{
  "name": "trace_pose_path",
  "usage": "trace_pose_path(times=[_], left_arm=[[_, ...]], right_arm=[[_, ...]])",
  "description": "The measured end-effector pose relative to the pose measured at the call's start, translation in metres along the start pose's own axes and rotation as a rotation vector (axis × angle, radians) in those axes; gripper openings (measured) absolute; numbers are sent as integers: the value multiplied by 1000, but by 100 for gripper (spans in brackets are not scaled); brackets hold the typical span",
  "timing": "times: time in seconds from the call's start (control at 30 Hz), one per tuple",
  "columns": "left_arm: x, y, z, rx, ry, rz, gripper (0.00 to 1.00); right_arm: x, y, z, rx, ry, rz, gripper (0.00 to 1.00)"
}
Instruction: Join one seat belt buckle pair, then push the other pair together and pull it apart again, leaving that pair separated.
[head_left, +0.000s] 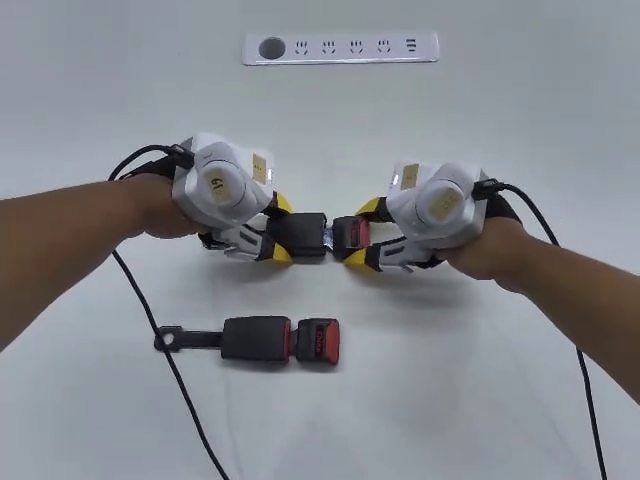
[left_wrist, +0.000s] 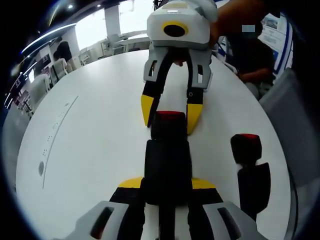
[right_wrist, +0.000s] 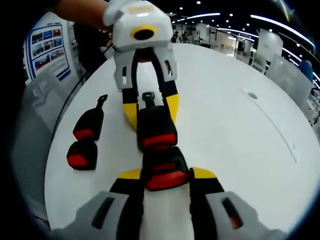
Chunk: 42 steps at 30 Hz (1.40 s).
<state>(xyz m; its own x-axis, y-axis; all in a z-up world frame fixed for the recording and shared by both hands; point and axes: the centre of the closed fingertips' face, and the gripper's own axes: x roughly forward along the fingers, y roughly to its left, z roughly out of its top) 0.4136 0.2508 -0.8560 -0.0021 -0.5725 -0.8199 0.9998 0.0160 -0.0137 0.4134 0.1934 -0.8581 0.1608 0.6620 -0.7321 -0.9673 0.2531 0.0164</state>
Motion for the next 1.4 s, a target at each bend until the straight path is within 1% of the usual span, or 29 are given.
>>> trace_pose_path(times=[0.23, 0.6, 1.13, 1.3, 1.4], left_arm=[[0, 0, 0, 3, -3, -1, 33], [-1, 0, -1, 10, 3, -7, 33], [0, 0, 0, 14, -1, -10, 33], [0, -1, 0, 15, -3, -10, 34], [0, -1, 0, 15, -3, -10, 34]], right_arm=[[1, -1, -1, -1, -6, 6, 35], [3, -1, -1, 2, 2, 1, 35], [3, -2, -1, -1, 7, -3, 36], [1, -2, -3, -4, 14, -4, 36], [-1, -3, -8, 0, 21, -6, 36]])
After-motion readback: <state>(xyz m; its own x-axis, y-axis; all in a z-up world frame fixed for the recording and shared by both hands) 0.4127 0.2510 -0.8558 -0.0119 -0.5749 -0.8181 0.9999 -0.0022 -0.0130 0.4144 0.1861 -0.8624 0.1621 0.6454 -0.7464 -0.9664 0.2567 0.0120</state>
